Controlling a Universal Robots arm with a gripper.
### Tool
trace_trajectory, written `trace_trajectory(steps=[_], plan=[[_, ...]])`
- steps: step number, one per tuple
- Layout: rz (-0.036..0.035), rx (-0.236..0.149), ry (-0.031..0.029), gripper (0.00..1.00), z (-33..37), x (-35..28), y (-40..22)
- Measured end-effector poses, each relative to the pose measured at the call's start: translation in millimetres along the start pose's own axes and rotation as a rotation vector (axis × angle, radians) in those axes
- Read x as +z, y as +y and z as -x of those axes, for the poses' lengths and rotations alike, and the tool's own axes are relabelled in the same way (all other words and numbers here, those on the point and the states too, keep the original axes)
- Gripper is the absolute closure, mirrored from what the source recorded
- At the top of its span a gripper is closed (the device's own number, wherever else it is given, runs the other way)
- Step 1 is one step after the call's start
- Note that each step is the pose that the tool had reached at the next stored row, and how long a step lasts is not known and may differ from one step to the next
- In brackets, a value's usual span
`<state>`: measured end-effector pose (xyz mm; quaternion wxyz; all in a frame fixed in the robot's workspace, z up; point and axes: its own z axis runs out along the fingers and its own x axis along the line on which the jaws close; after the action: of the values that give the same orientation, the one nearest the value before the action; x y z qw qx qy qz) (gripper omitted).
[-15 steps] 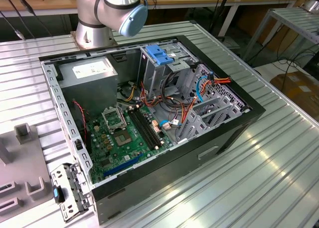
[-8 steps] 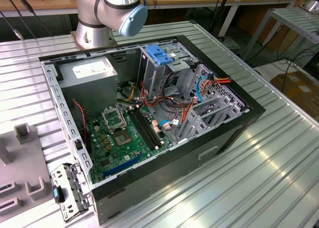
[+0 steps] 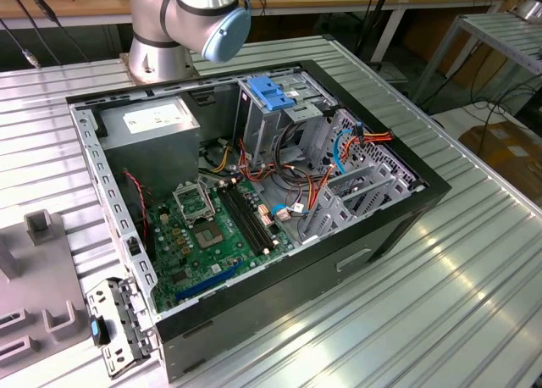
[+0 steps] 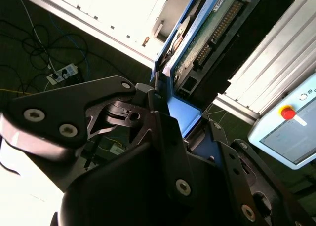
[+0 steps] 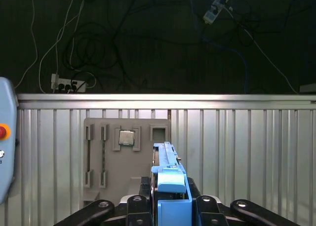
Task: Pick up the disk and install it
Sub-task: 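Pick up the disk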
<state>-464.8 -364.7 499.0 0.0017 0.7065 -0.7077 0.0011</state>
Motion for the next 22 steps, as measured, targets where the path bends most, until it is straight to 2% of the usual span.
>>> trace_trajectory(steps=[10,14,22], plan=[[0.0000,0.000,0.0000,0.63,0.0,0.0,-2.1],[-0.0001,0.000,0.0000,0.63,0.0,0.0,-5.5],[0.0000,0.000,0.0000,0.63,0.0,0.0,-6.1]])
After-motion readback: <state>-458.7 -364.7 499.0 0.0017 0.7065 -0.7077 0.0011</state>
